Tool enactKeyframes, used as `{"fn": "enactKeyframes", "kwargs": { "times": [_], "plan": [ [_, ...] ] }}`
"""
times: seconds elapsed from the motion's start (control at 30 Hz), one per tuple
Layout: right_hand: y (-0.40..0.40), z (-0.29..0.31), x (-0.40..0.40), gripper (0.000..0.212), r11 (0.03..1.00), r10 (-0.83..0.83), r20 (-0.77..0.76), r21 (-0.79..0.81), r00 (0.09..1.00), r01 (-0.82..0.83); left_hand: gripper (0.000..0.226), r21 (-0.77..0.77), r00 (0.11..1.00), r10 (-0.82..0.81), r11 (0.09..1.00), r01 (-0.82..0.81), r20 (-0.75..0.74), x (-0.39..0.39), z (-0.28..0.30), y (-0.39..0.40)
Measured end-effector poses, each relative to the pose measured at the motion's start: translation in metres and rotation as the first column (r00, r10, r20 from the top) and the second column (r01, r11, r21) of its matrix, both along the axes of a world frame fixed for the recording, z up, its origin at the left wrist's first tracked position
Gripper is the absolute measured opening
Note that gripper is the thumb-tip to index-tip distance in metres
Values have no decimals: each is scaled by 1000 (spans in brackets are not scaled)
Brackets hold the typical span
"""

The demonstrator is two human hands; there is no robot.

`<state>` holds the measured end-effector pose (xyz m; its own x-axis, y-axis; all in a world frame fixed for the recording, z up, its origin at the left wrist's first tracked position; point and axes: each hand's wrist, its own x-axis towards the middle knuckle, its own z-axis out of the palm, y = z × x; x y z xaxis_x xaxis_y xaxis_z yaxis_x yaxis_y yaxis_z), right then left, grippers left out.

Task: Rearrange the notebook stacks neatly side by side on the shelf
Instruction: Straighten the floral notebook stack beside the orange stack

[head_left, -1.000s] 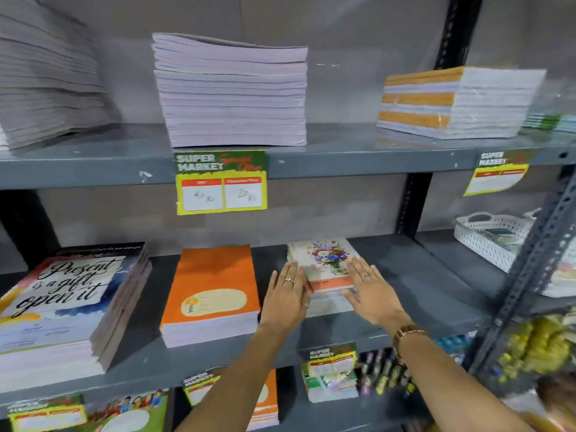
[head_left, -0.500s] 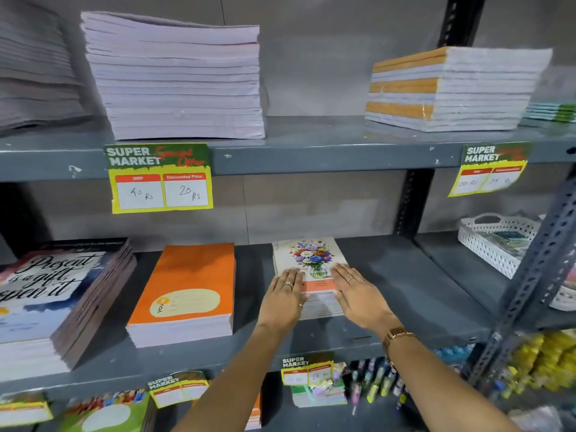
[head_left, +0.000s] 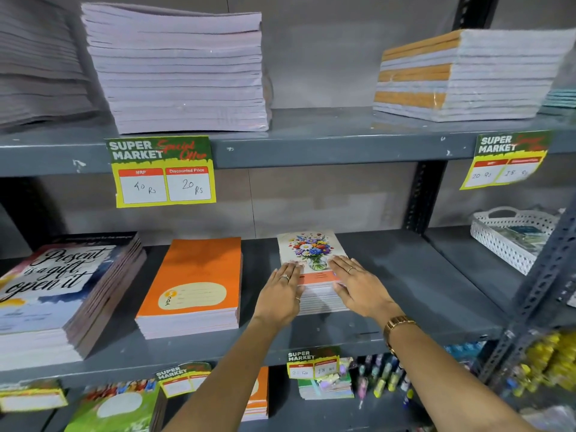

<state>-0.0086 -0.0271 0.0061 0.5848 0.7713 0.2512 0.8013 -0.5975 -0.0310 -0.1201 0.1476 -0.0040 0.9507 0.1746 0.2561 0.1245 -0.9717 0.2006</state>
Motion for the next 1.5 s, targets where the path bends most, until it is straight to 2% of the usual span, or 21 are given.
{"fn": "enactKeyframes", "kwargs": {
  "times": [0.2, 0.43, 0.8, 1.0, 1.2, 1.4, 1.5],
  "plan": [
    [0, -6, -4, 56, 999, -30, -6, 33, 1000, 30, 53, -32, 999, -46, 998, 45, -5, -1, 1, 7],
    [0, -7, -4, 54, 998, -37, -2, 53, 999, 37, 55, -96, 999, -26, 995, 22, -34, -1, 1, 5],
    [-1, -7, -6, 55, 998, -30, -16, 59, 999, 31, 56, -104, 999, -29, 994, 25, -35, -4, 1, 4],
    [-14, 3, 2, 64, 999, 40, 12, -21, 999, -40, 80, 18, 994, -53, 998, 54, -91, -6, 4, 5],
    [-38, 1, 2, 72, 977, -135, -105, 149, 985, 150, 91, 7, 999, -46, 999, 46, -18, -11, 6, 7],
    [-37, -1, -3, 70, 972, -169, -164, 137, 972, 192, 91, -35, 1000, -7, 999, 6, -28, -13, 6, 5],
    [-30, -1, -9, 63, 932, -292, -261, 137, 920, 335, 89, -116, 999, 22, 993, -26, -30, -15, 5, 3]
  ]
}}
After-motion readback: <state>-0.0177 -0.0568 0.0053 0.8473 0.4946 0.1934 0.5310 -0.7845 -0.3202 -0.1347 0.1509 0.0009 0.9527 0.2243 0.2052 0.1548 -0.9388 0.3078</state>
